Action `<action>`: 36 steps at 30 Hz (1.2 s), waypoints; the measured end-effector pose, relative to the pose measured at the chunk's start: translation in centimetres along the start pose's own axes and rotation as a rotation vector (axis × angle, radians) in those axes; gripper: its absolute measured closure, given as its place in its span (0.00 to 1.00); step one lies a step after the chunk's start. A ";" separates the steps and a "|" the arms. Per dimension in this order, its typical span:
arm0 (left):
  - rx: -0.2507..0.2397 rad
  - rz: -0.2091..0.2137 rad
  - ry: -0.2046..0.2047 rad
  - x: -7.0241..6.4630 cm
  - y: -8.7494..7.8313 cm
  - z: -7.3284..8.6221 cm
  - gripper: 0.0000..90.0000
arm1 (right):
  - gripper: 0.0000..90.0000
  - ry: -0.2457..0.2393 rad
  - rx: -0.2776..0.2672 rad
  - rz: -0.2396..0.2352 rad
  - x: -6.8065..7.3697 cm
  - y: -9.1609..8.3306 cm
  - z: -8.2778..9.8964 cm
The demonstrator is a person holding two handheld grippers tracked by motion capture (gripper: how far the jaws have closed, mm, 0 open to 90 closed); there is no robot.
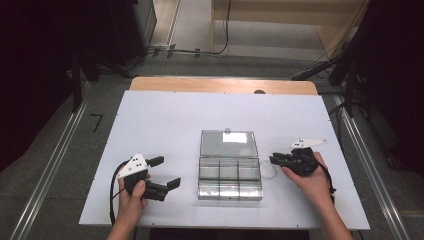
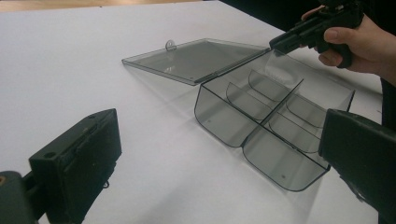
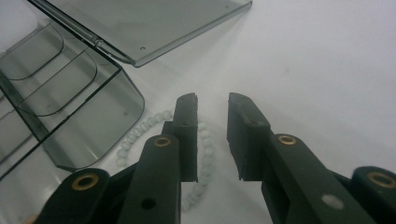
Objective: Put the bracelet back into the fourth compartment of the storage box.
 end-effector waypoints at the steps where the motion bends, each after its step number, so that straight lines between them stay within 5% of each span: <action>1: -0.001 -0.002 -0.004 0.0 -0.1 0.1 0.00 | 0.86 0.017 0.016 -0.018 0.1 0.1 0.2; 19: 0.006 -0.044 -0.027 0.5 -2.0 1.1 0.00 | 0.92 -0.020 0.064 0.031 -0.2 0.9 1.4; 25: 0.006 -0.054 -0.025 0.5 -2.4 1.2 0.00 | 0.92 -0.096 0.043 0.089 0.1 1.0 1.5; 36: 0.002 -0.050 -0.028 0.7 -2.3 1.2 0.00 | 0.95 -0.002 0.020 0.034 -0.1 0.9 1.6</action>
Point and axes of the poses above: each handheld gripper's, and its own axes: y roughly forward along the jaws, z roughly out of its underside, x roughly to its left, the point moved 10 cm from there along y, roughly forward along the jaws, and after that the axes turned 9 degrees about z, right-handed, at the moved point
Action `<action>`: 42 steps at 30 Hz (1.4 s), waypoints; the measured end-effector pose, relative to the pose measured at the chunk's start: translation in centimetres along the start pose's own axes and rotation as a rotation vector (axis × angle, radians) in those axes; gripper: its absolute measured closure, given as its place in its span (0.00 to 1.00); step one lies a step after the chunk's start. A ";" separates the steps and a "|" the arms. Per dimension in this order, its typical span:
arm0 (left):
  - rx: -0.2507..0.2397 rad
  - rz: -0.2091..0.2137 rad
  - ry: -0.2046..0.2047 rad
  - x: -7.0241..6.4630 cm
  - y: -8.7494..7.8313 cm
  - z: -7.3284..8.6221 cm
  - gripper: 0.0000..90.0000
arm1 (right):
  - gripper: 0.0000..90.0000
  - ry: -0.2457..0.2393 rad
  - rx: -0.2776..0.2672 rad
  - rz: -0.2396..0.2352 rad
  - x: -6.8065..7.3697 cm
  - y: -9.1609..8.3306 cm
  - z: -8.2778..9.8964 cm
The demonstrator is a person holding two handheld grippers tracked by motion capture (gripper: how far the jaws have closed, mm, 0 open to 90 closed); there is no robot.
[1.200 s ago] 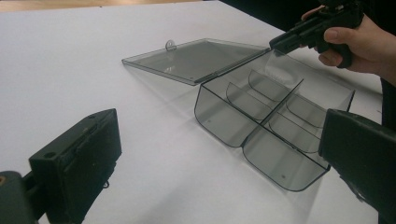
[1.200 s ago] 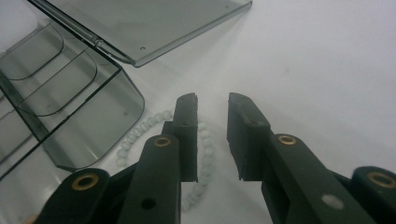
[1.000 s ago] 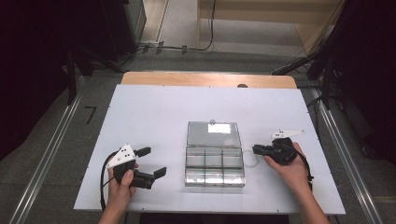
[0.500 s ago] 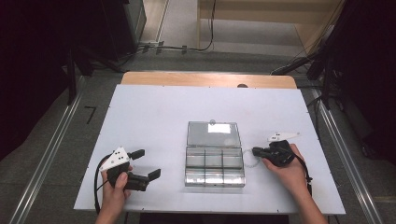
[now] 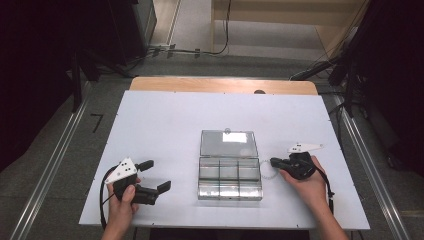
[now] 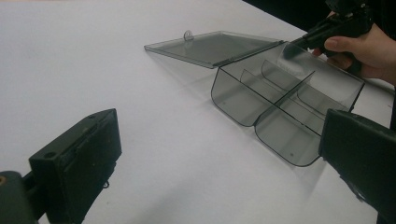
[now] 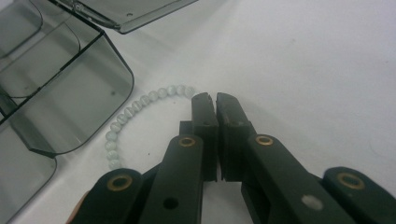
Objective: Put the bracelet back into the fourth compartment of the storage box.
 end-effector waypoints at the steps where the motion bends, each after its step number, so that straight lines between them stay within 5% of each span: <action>1: -0.002 -0.002 -0.001 0.0 0.0 0.0 0.00 | 0.95 0.004 0.000 -0.007 0.0 0.0 0.0; 11: -0.005 0.000 0.003 0.1 -0.1 0.0 0.00 | 0.95 0.035 -0.051 -0.073 0.4 -1.5 -1.2; 42: -0.007 0.000 0.006 0.2 -0.1 0.0 0.00 | 0.95 0.012 -0.202 -0.083 1.6 -6.7 -5.1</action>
Point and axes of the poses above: each handheld gripper's, and its own axes: y roughly forward along the jaws, z roughly out of its underside, x roughly to its left, the point moved 10 cm from there along y, roughly forward along the jaws, and after that the axes turned 9 degrees about z, right-handed, at the moved point
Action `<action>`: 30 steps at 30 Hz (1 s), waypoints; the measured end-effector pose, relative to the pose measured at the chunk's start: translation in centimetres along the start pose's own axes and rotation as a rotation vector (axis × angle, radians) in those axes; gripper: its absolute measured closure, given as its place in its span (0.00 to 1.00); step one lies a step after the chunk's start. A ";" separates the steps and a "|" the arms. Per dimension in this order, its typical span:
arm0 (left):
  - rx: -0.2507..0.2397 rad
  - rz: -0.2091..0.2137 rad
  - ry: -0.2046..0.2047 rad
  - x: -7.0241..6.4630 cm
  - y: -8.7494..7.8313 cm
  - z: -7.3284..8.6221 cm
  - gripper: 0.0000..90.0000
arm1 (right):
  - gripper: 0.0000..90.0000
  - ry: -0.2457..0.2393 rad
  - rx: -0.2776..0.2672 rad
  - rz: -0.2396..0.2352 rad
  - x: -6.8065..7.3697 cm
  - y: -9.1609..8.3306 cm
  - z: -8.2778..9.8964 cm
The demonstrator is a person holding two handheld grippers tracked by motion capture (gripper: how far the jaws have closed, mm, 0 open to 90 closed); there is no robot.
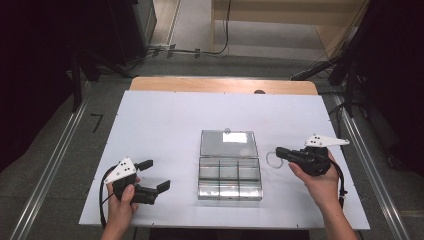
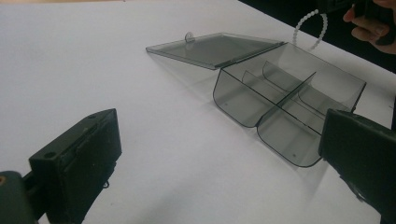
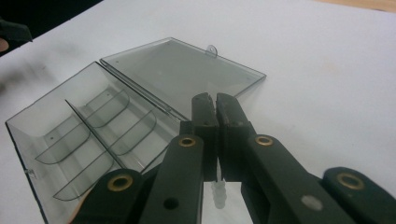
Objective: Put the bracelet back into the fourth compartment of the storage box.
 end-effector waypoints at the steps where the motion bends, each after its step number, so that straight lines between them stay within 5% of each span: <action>1: 0.001 0.000 0.000 0.0 0.0 0.0 0.00 | 0.95 -0.002 -0.003 -0.001 0.1 -0.1 -0.1; 30: 0.002 0.001 -0.001 -0.1 0.1 0.0 0.00 | 0.95 -0.057 -0.029 -0.070 4.3 -0.8 -1.8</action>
Point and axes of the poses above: each handheld gripper's, and its own axes: y roughly forward along the jaws, z roughly out of its underside, x roughly to its left, the point moved 10 cm from there along y, roughly forward along the jaws, and after that the axes turned 9 degrees about z, right-handed, at the moved point
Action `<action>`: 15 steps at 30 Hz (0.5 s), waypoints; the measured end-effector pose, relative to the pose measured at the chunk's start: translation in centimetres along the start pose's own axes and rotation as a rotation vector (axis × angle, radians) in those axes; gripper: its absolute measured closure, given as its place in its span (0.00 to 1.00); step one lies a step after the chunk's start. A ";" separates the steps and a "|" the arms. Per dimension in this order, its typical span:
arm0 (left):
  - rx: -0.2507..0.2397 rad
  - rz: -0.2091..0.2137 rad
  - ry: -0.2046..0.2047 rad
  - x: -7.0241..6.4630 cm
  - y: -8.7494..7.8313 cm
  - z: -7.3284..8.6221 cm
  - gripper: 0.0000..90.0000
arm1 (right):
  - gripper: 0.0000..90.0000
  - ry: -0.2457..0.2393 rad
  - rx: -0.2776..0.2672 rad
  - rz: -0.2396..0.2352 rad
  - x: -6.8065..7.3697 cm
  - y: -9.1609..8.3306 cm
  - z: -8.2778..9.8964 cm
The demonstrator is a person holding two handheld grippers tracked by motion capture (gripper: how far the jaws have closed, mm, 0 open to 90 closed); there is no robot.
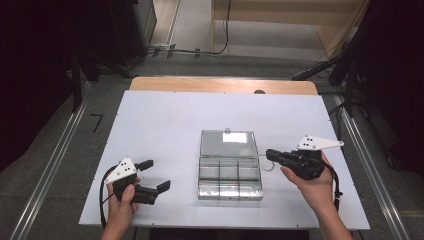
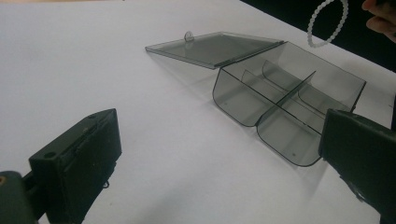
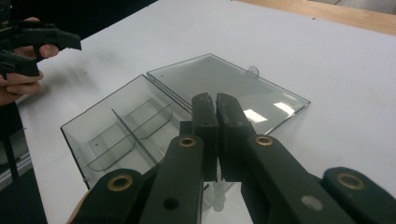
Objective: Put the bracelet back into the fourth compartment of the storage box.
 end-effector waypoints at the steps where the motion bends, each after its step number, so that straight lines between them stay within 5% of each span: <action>1: 0.000 0.000 0.001 0.0 0.0 0.0 0.00 | 0.95 -0.001 0.001 -0.002 0.1 0.0 0.0; 15: 0.003 0.001 0.001 0.0 0.1 0.0 0.00 | 0.95 -0.020 0.011 -0.036 1.9 0.8 -0.1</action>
Point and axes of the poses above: each handheld gripper's, and its own axes: y roughly forward along the jaws, z roughly out of its underside, x roughly to its left, the point moved 10 cm from there along y, roughly forward along the jaws, and after that the axes turned 9 degrees about z, right-handed, at the moved point
